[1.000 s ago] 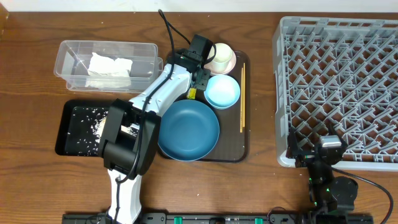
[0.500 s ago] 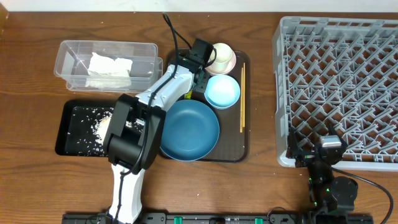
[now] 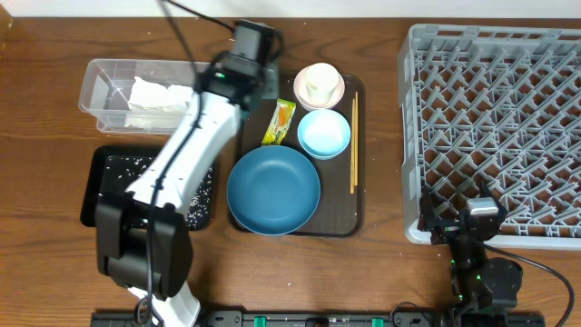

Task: Sort waste into correct bins and load items into the dishwasher rack
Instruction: 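Grasp the yellow snack wrapper with the left gripper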

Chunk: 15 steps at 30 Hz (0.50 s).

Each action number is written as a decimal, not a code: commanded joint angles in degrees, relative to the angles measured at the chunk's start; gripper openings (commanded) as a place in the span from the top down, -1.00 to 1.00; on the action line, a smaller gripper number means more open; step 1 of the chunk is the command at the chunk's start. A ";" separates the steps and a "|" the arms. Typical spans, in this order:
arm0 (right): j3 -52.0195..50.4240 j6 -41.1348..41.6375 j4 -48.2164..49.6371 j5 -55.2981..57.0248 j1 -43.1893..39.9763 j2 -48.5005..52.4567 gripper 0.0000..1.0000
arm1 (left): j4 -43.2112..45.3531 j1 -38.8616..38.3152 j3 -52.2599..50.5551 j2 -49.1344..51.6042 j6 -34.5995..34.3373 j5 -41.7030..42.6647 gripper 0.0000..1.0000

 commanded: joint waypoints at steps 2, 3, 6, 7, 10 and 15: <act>-0.09 -0.70 -0.20 0.11 -0.31 -0.31 -0.99 | -1.84 3.17 0.07 2.95 -0.63 12.26 0.28; -0.09 -0.70 -0.20 0.11 -0.31 -0.31 -0.99 | -2.43 3.26 0.04 3.87 0.59 13.75 0.25; -0.09 -0.70 -0.22 0.11 -0.31 -0.31 -0.99 | -3.78 2.60 0.04 7.54 3.85 14.86 0.24; -0.09 -0.70 -0.20 0.11 -0.31 -0.31 -0.99 | -3.93 2.14 0.04 8.85 5.40 14.88 0.23; -0.09 -0.70 -0.20 0.11 -0.31 -0.31 -0.99 | -3.76 0.59 0.04 11.98 9.14 14.84 0.14; -0.09 -0.70 -0.20 0.11 -0.31 -0.31 -0.98 | -2.69 -1.25 0.04 14.73 10.71 10.67 0.07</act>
